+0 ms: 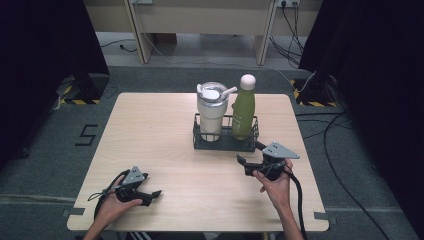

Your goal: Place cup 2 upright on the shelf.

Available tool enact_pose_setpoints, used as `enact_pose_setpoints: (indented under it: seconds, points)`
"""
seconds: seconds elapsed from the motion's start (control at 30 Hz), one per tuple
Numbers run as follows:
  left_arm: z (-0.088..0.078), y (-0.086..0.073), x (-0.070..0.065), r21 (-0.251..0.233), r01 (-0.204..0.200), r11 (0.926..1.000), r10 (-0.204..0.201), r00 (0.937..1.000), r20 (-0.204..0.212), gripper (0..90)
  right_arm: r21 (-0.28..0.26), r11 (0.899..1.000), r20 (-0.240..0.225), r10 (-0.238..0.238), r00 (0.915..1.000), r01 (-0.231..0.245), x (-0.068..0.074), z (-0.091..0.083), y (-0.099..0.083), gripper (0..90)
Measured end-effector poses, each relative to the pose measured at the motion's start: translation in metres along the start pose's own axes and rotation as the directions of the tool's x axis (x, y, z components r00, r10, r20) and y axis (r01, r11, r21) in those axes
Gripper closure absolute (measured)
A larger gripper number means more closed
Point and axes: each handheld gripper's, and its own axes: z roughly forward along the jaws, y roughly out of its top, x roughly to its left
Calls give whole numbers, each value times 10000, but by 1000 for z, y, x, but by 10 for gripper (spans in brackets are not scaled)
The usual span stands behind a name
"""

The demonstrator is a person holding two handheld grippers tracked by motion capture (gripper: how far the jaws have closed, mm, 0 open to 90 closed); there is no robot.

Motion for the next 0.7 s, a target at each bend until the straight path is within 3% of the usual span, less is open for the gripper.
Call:
enact_pose_setpoints:
  seconds: [0.7]
  points:
    - [0,0,0,0,-2,10000,2,10000,-1,142,517,9987,-356,31,9994,-12,13,-2,-24,153]
